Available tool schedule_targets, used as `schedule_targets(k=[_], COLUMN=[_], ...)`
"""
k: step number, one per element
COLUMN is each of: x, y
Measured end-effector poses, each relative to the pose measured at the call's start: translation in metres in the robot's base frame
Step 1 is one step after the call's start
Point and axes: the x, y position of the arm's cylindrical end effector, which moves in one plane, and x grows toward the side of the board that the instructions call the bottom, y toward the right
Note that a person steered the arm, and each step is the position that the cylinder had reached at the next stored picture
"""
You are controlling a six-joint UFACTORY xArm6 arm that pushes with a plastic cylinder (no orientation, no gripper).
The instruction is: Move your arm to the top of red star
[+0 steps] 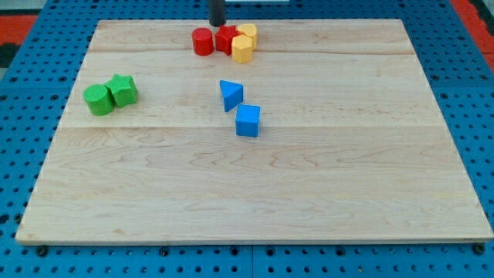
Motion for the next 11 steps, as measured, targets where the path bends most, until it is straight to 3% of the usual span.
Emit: schedule_targets(k=[11], x=[0.000], y=[0.013])
